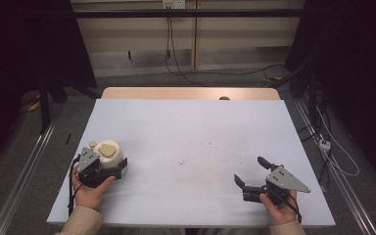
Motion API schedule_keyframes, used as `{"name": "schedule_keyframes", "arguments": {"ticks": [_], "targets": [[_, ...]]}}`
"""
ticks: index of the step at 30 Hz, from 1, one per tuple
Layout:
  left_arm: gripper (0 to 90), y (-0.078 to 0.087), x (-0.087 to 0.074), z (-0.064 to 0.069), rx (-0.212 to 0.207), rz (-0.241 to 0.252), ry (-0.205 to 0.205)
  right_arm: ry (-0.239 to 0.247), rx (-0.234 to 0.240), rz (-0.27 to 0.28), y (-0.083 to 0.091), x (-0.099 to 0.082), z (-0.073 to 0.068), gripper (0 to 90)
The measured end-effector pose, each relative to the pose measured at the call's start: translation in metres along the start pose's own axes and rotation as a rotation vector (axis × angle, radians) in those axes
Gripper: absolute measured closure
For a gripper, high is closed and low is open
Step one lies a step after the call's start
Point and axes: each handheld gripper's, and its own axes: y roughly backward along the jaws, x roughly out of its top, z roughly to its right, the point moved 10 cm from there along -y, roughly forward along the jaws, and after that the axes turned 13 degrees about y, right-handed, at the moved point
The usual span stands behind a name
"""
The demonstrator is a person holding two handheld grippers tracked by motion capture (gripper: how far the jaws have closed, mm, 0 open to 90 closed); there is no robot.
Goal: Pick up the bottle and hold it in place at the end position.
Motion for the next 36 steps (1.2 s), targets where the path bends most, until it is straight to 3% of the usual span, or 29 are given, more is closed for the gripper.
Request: {"name": "schedule_keyframes", "arguments": {"ticks": [11, 16, 22, 36], "targets": [[5.1, 0.0, 0.004, 0.0, -0.002, 0.019, 0.051, -0.001, -0.006, 0.009, 0.001, 0.002, 0.001, 1.8], [5.2, 0.002, 0.009, 0.004, -0.011, 0.031, 0.031, -0.001, -0.005, 0.011, 0.001, 0.002, 0.001, 1.8], [5.1, 0.001, 0.016, 0.015, -0.047, 0.045, 0.038, 0.0, -0.005, 0.01, 0.001, 0.002, 0.001, 1.7], [5.2, -0.01, 0.024, 0.037, -0.092, 0.028, 0.007, -0.005, -0.002, 0.012, 0.0, 0.002, 0.0, 1.8]]}}
